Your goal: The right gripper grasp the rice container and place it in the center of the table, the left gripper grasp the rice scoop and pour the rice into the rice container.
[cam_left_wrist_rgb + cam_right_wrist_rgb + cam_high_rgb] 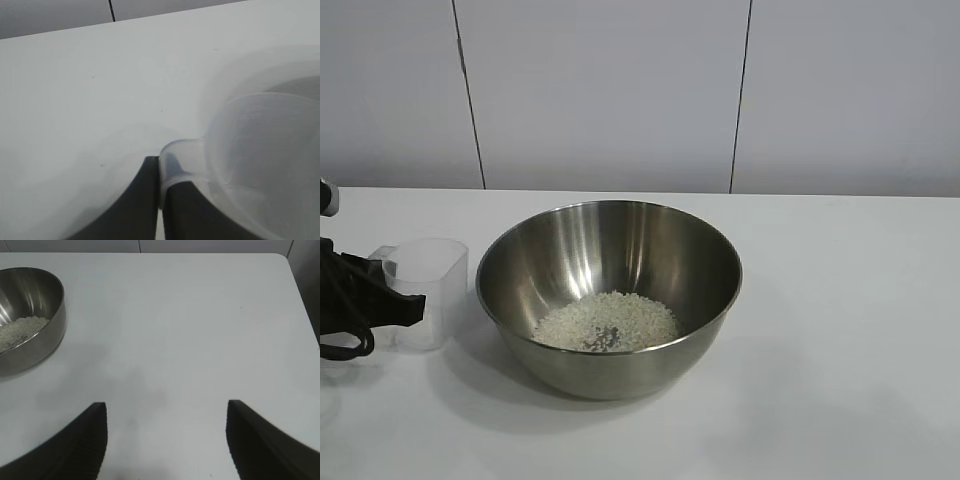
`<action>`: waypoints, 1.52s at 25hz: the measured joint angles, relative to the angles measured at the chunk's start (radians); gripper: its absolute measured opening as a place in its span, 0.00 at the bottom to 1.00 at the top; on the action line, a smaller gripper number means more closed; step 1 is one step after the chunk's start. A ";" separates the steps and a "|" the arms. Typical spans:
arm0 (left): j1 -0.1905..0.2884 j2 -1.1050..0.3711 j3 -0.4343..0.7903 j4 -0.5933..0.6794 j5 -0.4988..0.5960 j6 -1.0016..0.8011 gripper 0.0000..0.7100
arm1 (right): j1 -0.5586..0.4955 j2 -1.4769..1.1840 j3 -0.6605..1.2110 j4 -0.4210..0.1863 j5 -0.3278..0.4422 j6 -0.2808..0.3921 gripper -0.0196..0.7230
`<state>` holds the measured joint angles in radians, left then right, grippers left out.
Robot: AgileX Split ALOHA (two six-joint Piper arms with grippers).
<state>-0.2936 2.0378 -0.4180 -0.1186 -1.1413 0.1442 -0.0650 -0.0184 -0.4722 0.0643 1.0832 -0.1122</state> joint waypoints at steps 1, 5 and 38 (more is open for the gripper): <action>0.000 0.000 0.000 0.000 0.000 0.000 0.01 | 0.000 0.000 0.000 0.000 0.000 0.000 0.65; 0.000 0.000 0.000 -0.001 0.000 0.000 0.01 | 0.000 0.000 0.000 0.000 0.002 0.000 0.65; 0.000 -0.001 0.161 -0.085 -0.011 -0.002 0.80 | 0.000 0.000 0.000 0.000 0.000 0.000 0.65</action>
<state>-0.2936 2.0369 -0.2567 -0.2038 -1.1520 0.1427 -0.0650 -0.0184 -0.4722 0.0643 1.0828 -0.1122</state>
